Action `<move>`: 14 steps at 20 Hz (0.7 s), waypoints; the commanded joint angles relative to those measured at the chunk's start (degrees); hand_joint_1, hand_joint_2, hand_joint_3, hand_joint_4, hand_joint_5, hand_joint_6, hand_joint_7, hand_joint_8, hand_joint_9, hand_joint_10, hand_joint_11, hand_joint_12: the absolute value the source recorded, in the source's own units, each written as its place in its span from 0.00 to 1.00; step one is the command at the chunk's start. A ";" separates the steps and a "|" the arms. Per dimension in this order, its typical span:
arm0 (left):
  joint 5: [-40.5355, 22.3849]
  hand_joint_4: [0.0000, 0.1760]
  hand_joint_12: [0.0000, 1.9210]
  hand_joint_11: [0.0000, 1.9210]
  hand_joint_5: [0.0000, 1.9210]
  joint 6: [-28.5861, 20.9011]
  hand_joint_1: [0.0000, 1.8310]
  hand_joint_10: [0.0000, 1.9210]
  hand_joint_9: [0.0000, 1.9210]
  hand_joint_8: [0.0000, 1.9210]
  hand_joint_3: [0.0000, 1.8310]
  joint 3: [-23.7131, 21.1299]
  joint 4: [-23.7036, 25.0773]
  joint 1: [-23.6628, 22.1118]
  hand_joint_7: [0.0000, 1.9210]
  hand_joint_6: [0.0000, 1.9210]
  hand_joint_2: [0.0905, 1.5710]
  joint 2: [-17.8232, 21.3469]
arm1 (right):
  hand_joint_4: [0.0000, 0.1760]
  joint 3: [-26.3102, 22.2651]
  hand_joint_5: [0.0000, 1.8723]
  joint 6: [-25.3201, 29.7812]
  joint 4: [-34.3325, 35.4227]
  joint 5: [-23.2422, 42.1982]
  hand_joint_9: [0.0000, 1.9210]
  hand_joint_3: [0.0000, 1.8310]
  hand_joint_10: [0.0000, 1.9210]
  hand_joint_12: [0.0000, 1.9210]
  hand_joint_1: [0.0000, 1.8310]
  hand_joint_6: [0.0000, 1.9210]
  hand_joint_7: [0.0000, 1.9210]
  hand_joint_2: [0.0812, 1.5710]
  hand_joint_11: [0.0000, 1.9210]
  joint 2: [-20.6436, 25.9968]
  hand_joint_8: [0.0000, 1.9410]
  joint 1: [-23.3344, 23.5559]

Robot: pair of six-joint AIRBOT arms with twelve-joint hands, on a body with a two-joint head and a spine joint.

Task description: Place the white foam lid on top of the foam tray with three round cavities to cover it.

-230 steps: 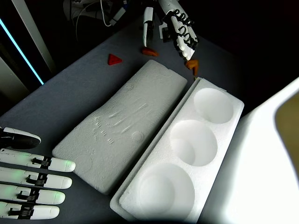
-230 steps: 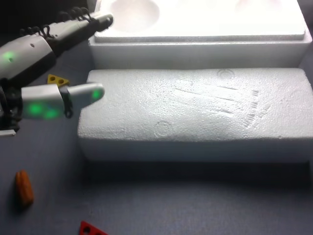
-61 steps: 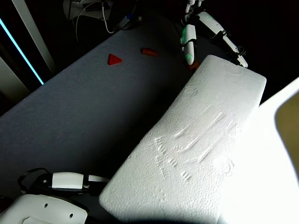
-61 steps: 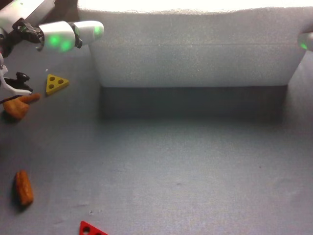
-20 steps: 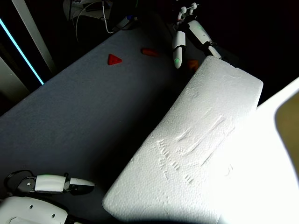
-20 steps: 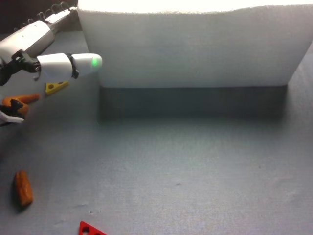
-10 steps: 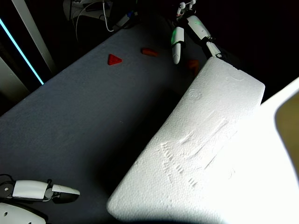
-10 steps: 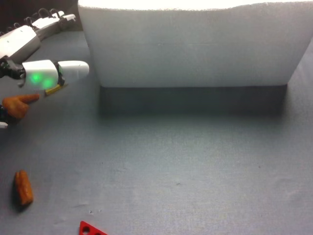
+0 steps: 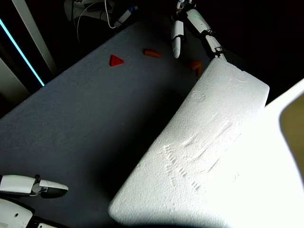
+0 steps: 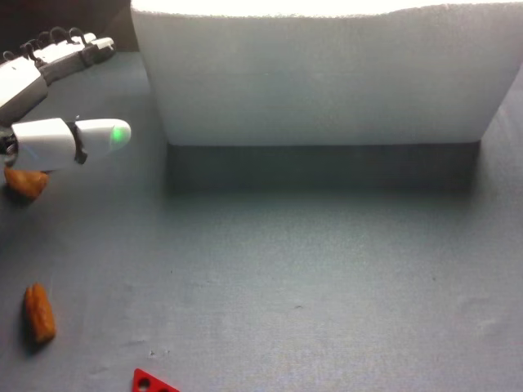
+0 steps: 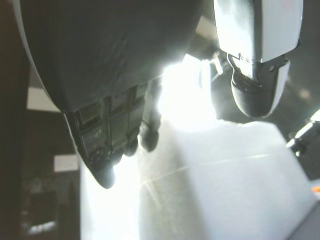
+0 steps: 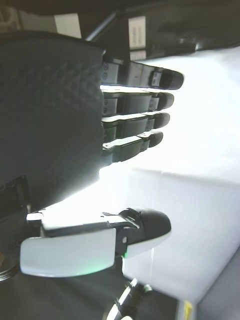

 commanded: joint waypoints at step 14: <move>-20.96 0.00 0.35 0.00 0.08 -1.92 0.19 0.01 0.10 0.00 0.00 -9.71 5.43 6.38 0.09 0.00 0.75 5.21 | 0.00 -9.94 0.00 5.19 -14.68 17.10 0.00 0.00 0.00 0.06 0.29 0.00 0.00 0.85 0.00 4.08 0.00 -5.36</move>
